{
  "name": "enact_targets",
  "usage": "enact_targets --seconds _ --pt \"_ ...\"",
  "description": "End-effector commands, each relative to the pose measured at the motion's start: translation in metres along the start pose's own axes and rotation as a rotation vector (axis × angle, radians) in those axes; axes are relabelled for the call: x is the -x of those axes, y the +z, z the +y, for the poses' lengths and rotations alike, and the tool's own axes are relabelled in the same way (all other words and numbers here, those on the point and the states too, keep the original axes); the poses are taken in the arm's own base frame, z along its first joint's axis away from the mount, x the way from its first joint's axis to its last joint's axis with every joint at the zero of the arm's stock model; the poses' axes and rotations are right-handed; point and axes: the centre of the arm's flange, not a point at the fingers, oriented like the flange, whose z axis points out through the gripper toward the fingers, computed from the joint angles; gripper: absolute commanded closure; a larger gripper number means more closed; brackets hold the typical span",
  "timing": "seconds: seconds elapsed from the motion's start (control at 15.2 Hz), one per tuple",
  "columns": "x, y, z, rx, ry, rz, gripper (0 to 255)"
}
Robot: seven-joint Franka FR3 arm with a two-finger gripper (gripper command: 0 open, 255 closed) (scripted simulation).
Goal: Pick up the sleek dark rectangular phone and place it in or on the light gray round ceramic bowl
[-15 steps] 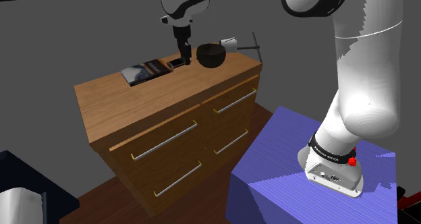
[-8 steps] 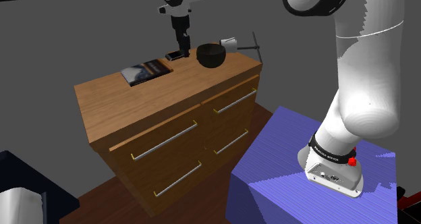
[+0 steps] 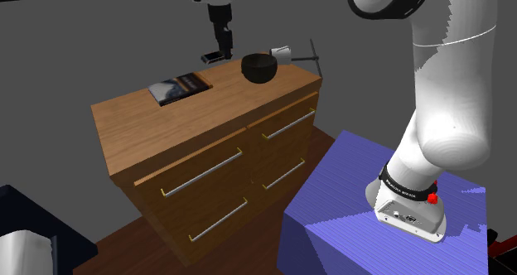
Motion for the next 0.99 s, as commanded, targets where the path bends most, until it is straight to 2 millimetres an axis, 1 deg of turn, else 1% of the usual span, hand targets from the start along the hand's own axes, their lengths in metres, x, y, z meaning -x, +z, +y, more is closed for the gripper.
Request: enact_targets --seconds 0.0,0.92 --pt "0.001 -0.009 0.0 0.0 0.0 0.0 255" --pt "0.176 -0.017 0.057 0.0 0.0 0.0 255"
